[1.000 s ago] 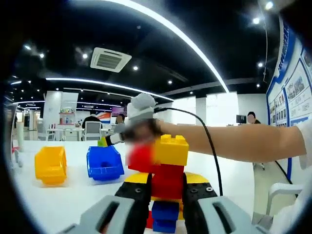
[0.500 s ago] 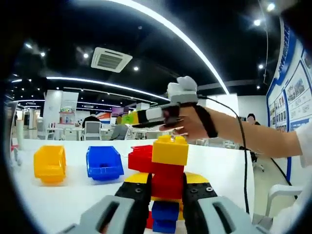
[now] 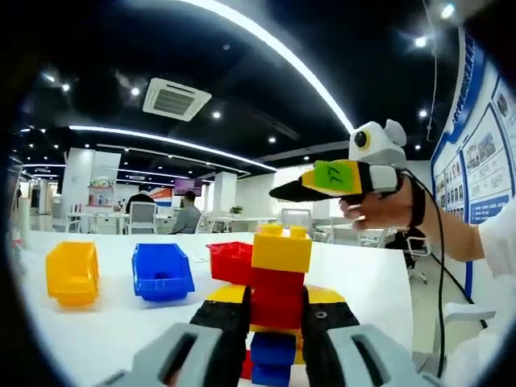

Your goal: Take apart the toy blocks one by one and place each separated block into its matching bin, sorting the blocks by their type until all the connected pieces are disassembled and separated into the correct bins

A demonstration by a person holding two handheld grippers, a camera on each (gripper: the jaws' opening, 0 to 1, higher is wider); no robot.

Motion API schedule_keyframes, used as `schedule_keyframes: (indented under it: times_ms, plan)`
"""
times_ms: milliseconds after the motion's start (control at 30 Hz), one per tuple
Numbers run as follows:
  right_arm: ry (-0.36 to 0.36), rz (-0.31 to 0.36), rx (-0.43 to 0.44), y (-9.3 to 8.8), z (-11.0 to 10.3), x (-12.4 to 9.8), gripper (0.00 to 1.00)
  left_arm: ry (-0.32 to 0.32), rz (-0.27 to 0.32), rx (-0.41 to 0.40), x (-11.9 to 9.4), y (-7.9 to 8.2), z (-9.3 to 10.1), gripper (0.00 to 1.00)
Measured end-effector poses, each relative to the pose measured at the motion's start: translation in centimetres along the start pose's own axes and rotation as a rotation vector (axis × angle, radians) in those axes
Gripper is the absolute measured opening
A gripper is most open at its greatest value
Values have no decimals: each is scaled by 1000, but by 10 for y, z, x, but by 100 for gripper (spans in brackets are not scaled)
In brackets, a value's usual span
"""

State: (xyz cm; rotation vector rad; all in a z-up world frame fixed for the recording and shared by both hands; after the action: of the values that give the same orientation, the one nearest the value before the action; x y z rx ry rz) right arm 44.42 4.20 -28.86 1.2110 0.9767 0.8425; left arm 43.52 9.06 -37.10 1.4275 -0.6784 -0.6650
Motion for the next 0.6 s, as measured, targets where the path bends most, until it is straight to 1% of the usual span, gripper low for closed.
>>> schedule_keyframes:
  times_ms: [33,67,100,133,200,233,300,333,367,400,433,467,500,533,600]
  plan:
    - [39,-21,-31,-3,-7,-1,43,-52,1,7,-1,0,5,26]
    - [51,-35,-50,-5,-9,-2,41,-79,2,-8,0,0,6,26]
    - [65,-34,-91,-5,-11,-2,40,-98,2,-20,0,-1,6,26]
    - [96,-28,-128,-4,-15,-2,40,-130,6,-38,0,-1,7,26]
    - [142,-37,-161,-6,-21,-3,39,-186,19,-47,0,-1,9,26]
    - [160,-38,-171,-6,-23,-3,38,-196,21,-52,0,-1,10,26]
    - [217,-55,-213,-10,-31,-4,38,-245,32,-91,-2,-1,11,26]
    - [230,-40,-252,-9,-32,-4,37,-249,34,-83,-3,-1,11,26]
    - [259,-43,-260,-10,-36,-4,37,-265,37,-86,-5,-1,12,26]
    - [268,-47,-245,-11,-37,-4,37,-288,41,-92,-6,-1,15,27]
    - [306,-35,-215,-10,-42,-4,37,-310,42,-95,-8,-1,19,27]
    - [326,-34,-205,-10,-43,-3,37,-331,44,-93,-10,-1,22,27]
    - [330,-41,-209,-12,-42,-2,36,-338,44,-94,-11,-1,24,27]
    - [349,-42,-219,-14,-44,-2,36,-344,43,-97,-11,-1,25,27]
    - [395,-44,-198,-17,-48,-2,35,-348,44,-99,-11,-1,26,27]
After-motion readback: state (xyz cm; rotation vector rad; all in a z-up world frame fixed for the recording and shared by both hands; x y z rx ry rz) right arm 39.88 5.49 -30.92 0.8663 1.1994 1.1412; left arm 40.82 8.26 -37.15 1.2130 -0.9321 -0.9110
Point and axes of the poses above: the point that each gripper's makers call its tool centre point, and the gripper's own axes: x roughly forward along the fingers, z roughly to its right, y roughly out of its top, the point moved 2 cm from there along -x, roughly backward along the fingers
